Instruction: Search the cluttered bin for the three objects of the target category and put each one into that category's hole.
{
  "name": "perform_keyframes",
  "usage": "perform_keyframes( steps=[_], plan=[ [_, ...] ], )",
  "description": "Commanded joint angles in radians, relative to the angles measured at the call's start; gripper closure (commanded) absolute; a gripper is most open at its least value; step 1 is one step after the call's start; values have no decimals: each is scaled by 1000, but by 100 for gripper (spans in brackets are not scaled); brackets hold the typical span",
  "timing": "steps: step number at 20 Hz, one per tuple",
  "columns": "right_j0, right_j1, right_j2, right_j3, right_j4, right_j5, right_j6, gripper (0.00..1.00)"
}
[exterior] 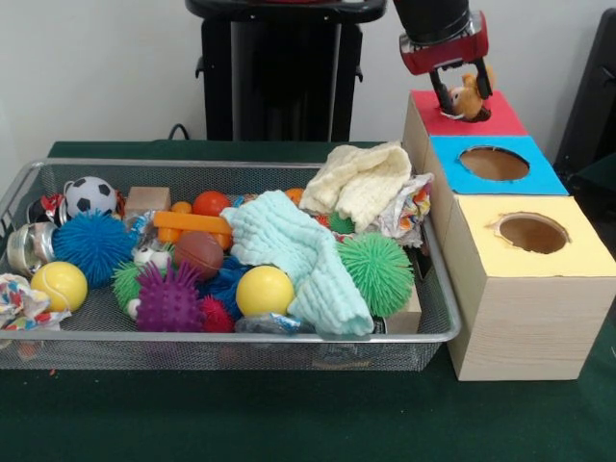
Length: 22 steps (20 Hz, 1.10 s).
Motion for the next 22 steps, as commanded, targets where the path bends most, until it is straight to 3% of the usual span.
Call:
perform_keyframes(
  steps=[1,4,13,16,22],
  plan=[
    [-7,-169,-51,-33,106,248,265,0],
    [-20,-189,-37,-35,132,260,267,0],
    [2,-228,-93,-80,137,341,238,0],
    [19,-239,-127,-103,105,355,227,0],
    [65,-219,-259,-223,-43,386,176,0]
  ],
)
